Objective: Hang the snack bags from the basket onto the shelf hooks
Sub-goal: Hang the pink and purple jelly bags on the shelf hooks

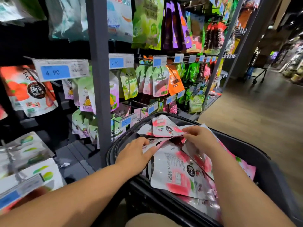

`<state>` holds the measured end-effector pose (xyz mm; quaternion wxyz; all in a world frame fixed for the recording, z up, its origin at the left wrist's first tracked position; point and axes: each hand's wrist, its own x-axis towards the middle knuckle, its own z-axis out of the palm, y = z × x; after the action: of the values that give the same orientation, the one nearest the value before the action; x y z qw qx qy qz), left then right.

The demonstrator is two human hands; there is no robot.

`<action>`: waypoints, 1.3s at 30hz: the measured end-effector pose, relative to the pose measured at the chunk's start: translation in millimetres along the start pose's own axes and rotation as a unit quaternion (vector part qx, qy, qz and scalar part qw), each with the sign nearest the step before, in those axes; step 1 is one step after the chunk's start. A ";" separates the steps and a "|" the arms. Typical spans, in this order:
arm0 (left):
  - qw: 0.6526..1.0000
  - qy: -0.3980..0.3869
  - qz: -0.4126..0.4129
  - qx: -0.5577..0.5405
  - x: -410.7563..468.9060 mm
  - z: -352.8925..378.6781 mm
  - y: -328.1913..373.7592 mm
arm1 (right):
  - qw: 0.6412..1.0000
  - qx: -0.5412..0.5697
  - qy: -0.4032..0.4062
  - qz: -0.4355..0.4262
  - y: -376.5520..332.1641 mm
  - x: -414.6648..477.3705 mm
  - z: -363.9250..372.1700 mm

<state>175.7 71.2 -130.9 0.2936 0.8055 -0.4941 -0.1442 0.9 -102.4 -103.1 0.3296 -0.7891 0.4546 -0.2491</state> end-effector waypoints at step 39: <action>0.918 -0.004 0.068 -0.390 -2.5 -13.0 19.5 | 0.843 0.306 0.357 -0.261 -77.1 -50.4 -11.2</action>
<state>167.4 71.0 -108.8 0.5917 0.5912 -0.4532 -0.3084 12.5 -32.8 -42.9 0.2924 -0.5937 0.2189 -0.7170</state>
